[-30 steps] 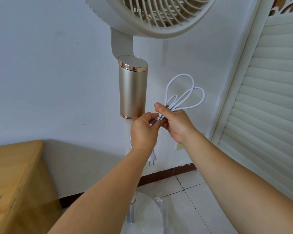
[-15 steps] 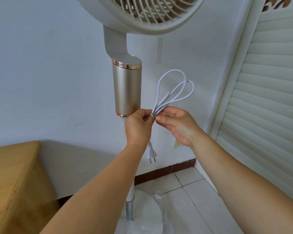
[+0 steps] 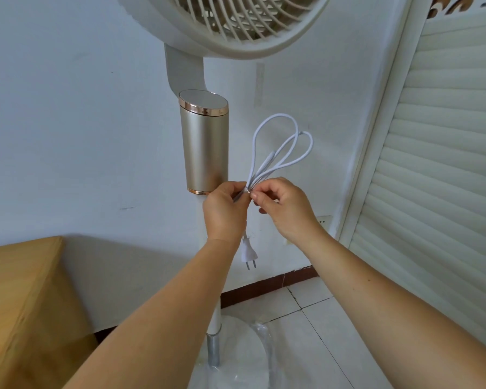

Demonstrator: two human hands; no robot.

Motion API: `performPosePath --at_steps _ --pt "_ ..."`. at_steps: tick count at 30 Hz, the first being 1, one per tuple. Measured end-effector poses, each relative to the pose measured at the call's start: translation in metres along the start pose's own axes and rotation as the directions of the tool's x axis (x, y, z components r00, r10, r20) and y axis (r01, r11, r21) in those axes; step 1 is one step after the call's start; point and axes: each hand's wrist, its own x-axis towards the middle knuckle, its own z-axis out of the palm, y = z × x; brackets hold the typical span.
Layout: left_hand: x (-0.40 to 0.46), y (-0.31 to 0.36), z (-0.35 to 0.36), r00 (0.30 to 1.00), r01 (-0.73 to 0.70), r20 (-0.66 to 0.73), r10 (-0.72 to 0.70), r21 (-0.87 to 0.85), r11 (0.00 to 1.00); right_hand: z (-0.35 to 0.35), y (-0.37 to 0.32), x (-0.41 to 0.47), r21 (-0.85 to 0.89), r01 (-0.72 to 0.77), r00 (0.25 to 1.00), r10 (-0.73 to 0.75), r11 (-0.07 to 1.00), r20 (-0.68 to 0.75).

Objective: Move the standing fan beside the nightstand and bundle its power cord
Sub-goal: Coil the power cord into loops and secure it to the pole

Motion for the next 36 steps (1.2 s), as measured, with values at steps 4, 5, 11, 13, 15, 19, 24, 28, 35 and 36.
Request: performPosePath --at_steps 4,5,11,13,15,19,24,28,35,36 --pt "0.000 0.005 -0.004 1.000 0.015 0.017 -0.014 -0.067 0.998 0.001 -0.001 0.003 0.015 -0.062 0.998 0.062 0.998 0.022" --pt "0.000 0.006 -0.005 0.999 0.025 0.022 -0.023 -0.079 0.997 0.002 -0.001 0.005 0.018 -0.074 0.997 0.074 0.997 0.024" --pt "0.003 0.008 -0.015 0.996 0.063 0.069 -0.053 -0.145 0.988 0.007 -0.004 0.018 -0.028 -0.107 0.992 0.109 0.994 0.069" --pt "0.005 0.008 -0.018 0.993 0.090 0.093 -0.075 -0.166 0.982 0.006 -0.004 0.022 -0.044 -0.096 0.992 0.100 0.994 0.080" --pt "0.007 0.008 -0.020 0.989 0.107 0.116 -0.087 -0.175 0.979 0.003 -0.003 0.024 -0.017 -0.111 0.989 0.112 0.994 0.091" --pt "0.009 0.006 -0.021 0.989 0.104 0.124 -0.083 -0.179 0.978 0.000 -0.001 0.023 0.143 -0.165 0.984 0.153 0.976 0.090" --pt "0.007 0.006 -0.020 0.988 0.093 0.132 -0.074 -0.142 0.985 0.001 0.000 0.018 0.286 -0.144 0.988 0.119 0.947 0.103" --pt "0.008 0.007 -0.018 0.990 0.025 0.139 -0.020 -0.035 0.999 0.006 0.001 0.017 0.341 -0.120 0.993 0.118 0.933 0.024" --pt "0.006 0.002 -0.007 0.980 -0.120 0.171 0.098 0.126 0.985 0.000 0.005 0.015 0.346 -0.100 0.995 0.096 0.933 0.028" --pt "0.006 0.002 -0.006 0.977 -0.136 0.183 0.110 0.138 0.981 -0.001 0.005 0.015 0.334 -0.097 0.995 0.092 0.938 0.028"
